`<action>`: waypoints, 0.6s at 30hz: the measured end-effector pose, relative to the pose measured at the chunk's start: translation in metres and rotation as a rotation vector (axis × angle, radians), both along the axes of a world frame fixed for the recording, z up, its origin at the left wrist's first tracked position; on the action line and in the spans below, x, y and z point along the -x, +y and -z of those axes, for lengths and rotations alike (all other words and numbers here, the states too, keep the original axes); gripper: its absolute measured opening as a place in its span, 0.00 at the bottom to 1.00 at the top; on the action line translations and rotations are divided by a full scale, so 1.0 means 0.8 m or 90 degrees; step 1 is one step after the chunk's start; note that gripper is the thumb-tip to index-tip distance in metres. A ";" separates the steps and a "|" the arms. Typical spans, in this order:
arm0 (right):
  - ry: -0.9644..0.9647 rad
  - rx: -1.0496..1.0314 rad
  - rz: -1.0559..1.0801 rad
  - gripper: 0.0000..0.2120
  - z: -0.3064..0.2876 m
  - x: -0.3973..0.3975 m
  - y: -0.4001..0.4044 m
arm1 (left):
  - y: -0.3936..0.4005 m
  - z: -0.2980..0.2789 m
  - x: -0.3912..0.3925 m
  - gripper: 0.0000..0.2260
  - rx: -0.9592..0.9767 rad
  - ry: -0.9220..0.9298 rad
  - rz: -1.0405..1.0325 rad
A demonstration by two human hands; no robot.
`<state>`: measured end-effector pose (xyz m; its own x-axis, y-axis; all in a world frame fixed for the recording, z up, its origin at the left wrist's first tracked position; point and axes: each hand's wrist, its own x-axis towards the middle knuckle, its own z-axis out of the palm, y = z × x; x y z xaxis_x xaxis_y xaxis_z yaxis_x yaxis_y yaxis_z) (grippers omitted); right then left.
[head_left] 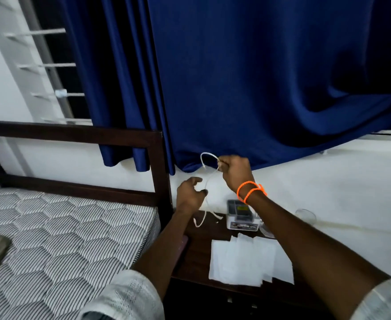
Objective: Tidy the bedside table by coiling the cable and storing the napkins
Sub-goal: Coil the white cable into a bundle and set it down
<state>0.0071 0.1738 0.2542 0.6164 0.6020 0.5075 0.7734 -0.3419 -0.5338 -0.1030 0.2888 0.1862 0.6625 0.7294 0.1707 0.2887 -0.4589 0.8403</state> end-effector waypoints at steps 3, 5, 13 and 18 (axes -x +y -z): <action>0.020 -0.082 -0.002 0.09 -0.046 0.001 -0.021 | -0.015 -0.036 -0.012 0.20 -0.027 -0.041 0.025; 0.039 -0.153 -0.006 0.10 -0.073 0.000 -0.033 | -0.024 -0.057 -0.020 0.19 -0.034 -0.075 0.043; 0.190 -0.401 -0.079 0.08 -0.166 -0.001 -0.078 | -0.055 -0.129 -0.046 0.15 0.016 -0.207 0.019; 0.253 -0.470 -0.166 0.05 -0.190 -0.006 -0.108 | -0.062 -0.159 -0.056 0.15 -0.001 -0.211 0.003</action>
